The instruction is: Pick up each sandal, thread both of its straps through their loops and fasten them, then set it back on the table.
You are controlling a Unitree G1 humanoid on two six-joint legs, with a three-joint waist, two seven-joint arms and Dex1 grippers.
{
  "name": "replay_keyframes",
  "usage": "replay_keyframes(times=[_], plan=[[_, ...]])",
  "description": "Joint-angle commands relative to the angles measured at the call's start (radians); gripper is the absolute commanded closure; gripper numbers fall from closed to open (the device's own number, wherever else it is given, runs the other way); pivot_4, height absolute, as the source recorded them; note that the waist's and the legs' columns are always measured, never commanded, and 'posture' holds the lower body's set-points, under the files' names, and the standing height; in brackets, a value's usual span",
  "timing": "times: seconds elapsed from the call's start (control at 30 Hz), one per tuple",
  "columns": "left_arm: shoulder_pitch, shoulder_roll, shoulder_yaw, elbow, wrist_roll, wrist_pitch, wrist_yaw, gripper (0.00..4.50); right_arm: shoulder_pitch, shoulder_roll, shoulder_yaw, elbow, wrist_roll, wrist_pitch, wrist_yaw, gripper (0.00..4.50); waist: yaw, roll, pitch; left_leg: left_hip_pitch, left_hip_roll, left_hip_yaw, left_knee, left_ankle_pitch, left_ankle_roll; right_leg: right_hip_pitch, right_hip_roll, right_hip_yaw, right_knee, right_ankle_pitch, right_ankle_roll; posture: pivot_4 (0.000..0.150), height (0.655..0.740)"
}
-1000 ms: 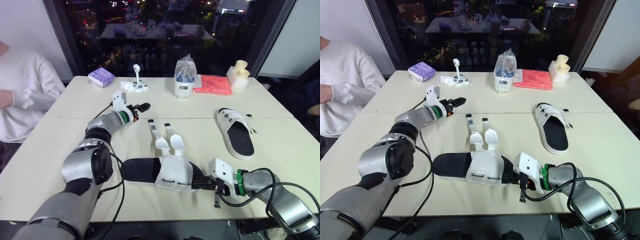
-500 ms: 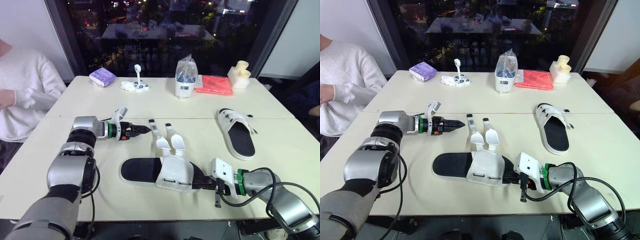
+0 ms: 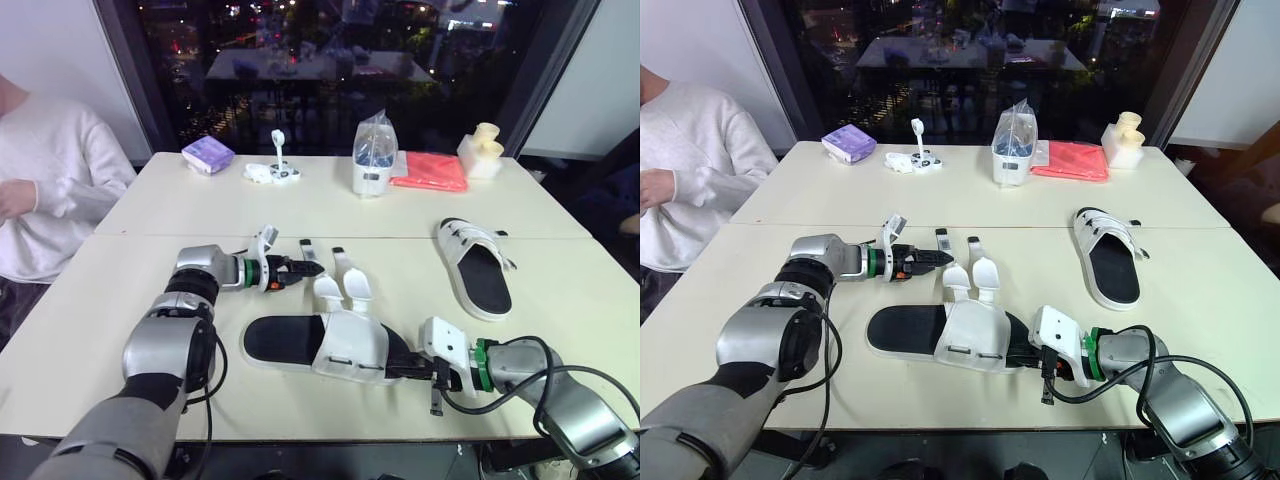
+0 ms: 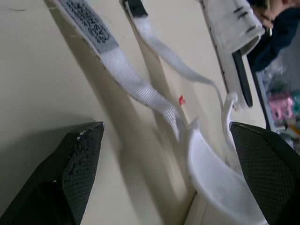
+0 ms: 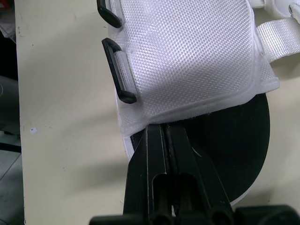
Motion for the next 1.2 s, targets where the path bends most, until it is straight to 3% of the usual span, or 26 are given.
replay_keyframes(times=[0.03,0.4,0.5,0.57,0.73,0.8,1.03,1.2], plan=[[-0.024,-0.034,0.049,0.027,-0.031,-0.046,0.068,0.00,0.001,-0.011,-0.008,0.002,-0.008,0.005,0.001,4.46,0.004,0.000,0.000,0.000,0.000,0.000,0.000,0.000,0.000,0.000,0.000,0.000,0.000,0.000,0.000,0.150,0.7400],[-0.020,-0.114,0.199,0.096,-0.106,-0.206,0.251,0.00,-0.003,-0.006,-0.004,0.002,-0.017,0.005,0.000,4.46,0.006,0.000,0.000,0.000,0.000,0.000,0.000,0.000,0.000,0.000,-0.001,0.000,0.000,0.000,0.000,0.150,0.7400],[-0.021,-0.129,0.235,0.108,-0.125,-0.258,0.301,0.87,-0.005,-0.005,-0.003,0.005,-0.019,0.004,-0.001,4.50,0.006,0.000,0.000,0.000,0.000,0.000,0.000,0.000,0.000,0.000,-0.001,0.000,0.000,0.000,0.000,0.150,0.7400],[-0.023,-0.135,0.250,0.114,-0.133,-0.281,0.322,1.73,-0.006,-0.004,-0.002,0.005,-0.020,0.005,-0.002,4.50,0.006,0.000,0.000,0.000,0.000,0.000,0.000,0.000,0.000,0.000,-0.001,0.000,0.000,0.000,0.000,0.150,0.7400],[-0.030,-0.135,0.277,0.118,-0.146,-0.313,0.331,4.36,-0.004,-0.003,-0.003,0.003,-0.021,0.005,-0.005,4.50,0.005,0.000,0.000,0.000,0.000,0.000,-0.001,0.000,0.000,0.000,0.000,0.000,-0.001,0.000,0.000,0.150,0.7400],[-0.036,-0.130,0.277,0.113,-0.148,-0.322,0.309,4.44,-0.004,-0.003,-0.003,0.004,-0.021,0.004,-0.005,4.50,0.005,0.000,0.000,0.000,0.000,0.000,-0.001,0.000,0.000,0.000,0.000,0.000,-0.001,0.000,0.000,0.150,0.7400],[-0.042,-0.093,0.102,-0.076,-0.100,-0.407,-0.173,4.44,-0.007,-0.003,-0.001,0.008,-0.024,0.000,-0.004,4.50,0.005,0.000,0.000,0.000,0.000,0.001,-0.001,0.000,-0.001,0.000,0.000,0.000,-0.001,0.000,0.000,0.150,0.7400],[0.137,-0.053,-0.090,-0.620,-0.187,-0.282,-0.478,4.44,-0.018,-0.004,0.002,0.019,-0.025,-0.004,0.002,4.50,-0.002,0.001,0.000,0.000,0.000,0.001,-0.002,0.000,-0.001,-0.001,0.000,0.000,-0.002,0.000,-0.001,0.150,0.7400]])
